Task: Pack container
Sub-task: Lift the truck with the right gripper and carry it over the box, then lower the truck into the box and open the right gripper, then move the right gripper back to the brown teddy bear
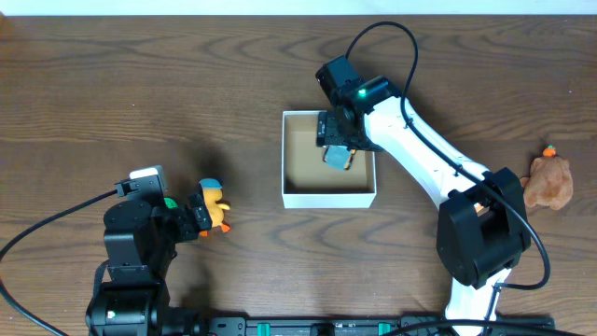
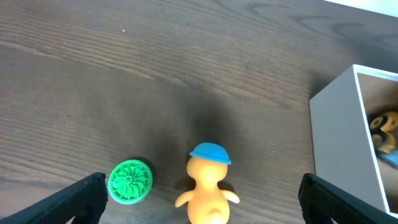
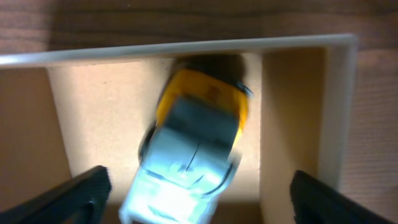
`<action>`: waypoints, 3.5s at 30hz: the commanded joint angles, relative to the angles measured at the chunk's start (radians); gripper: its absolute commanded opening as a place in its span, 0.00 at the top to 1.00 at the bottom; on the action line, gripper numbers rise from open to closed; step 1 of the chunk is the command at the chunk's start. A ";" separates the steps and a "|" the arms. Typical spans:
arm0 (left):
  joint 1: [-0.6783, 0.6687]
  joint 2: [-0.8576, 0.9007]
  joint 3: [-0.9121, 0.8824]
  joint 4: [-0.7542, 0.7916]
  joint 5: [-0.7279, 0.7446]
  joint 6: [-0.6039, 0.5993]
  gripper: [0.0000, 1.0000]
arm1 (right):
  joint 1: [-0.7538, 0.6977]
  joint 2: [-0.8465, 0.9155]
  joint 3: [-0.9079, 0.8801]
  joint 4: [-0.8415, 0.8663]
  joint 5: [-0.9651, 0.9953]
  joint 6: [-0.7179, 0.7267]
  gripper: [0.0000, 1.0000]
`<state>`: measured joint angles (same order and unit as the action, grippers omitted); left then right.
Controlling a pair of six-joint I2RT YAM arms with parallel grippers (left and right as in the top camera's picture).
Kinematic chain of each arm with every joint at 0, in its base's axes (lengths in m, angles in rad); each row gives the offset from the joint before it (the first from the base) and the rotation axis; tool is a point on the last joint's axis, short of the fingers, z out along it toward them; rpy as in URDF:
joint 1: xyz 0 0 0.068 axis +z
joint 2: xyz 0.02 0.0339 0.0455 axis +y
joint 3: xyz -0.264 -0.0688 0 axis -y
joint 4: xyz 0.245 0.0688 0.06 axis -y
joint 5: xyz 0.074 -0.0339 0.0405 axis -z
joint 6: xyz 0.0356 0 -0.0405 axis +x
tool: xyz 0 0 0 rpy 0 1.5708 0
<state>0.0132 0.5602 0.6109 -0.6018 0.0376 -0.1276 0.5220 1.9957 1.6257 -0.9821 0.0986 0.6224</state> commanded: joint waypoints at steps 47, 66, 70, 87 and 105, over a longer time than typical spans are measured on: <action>0.005 0.001 0.026 -0.001 -0.012 -0.002 0.02 | 0.105 0.064 0.029 -0.056 0.029 -0.092 0.87; 0.005 0.001 0.026 -0.001 -0.012 -0.002 0.02 | 0.076 -0.018 0.103 -0.077 0.062 -0.195 0.83; 0.005 0.001 0.026 -0.001 -0.012 -0.002 0.02 | -0.034 -0.145 0.166 -0.137 0.093 -0.255 0.26; 0.005 0.001 0.026 -0.001 -0.012 -0.002 0.02 | -0.955 -0.254 0.031 -0.227 0.050 -0.655 0.01; 0.005 0.001 0.026 0.000 -0.012 -0.002 0.02 | -1.091 0.008 -0.154 -0.061 0.031 -0.651 0.08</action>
<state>0.0132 0.5602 0.6113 -0.6022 0.0376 -0.1276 -0.5674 1.9778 1.4822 -1.0466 0.1432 -0.0353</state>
